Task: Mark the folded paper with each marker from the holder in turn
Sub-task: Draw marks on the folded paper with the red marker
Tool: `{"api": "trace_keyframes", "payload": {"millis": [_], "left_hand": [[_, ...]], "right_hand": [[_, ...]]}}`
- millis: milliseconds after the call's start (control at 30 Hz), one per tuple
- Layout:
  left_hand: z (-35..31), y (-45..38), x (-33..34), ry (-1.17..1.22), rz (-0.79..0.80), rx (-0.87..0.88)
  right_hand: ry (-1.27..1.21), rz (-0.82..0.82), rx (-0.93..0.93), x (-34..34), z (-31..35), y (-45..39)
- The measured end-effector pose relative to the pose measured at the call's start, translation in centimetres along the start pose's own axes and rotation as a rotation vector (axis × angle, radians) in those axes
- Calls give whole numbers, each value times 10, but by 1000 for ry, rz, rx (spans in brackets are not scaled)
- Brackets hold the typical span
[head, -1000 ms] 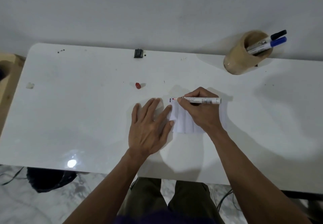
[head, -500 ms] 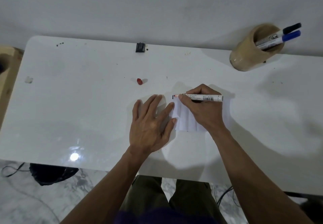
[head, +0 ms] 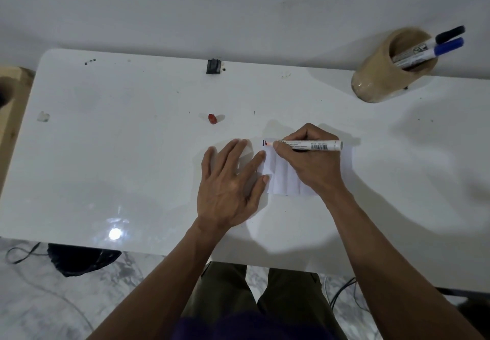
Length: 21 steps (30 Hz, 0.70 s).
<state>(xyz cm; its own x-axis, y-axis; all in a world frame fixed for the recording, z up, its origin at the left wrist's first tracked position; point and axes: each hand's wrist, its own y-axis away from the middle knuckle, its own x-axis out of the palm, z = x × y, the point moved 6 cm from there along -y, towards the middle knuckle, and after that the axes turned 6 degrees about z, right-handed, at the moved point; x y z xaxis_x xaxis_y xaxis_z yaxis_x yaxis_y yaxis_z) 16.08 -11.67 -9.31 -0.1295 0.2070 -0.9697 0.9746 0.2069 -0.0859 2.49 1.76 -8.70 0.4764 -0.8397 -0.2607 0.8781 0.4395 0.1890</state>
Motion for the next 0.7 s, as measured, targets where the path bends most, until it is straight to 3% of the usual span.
{"api": "trace_keyframes", "payload": {"millis": [467, 700], "left_hand": [[1, 1, 2, 20, -16, 8], [2, 1, -8, 148, -11, -17]], "right_hand": [[-7, 6, 43, 2, 1, 0], [-227, -5, 122, -14, 30, 1]]}}
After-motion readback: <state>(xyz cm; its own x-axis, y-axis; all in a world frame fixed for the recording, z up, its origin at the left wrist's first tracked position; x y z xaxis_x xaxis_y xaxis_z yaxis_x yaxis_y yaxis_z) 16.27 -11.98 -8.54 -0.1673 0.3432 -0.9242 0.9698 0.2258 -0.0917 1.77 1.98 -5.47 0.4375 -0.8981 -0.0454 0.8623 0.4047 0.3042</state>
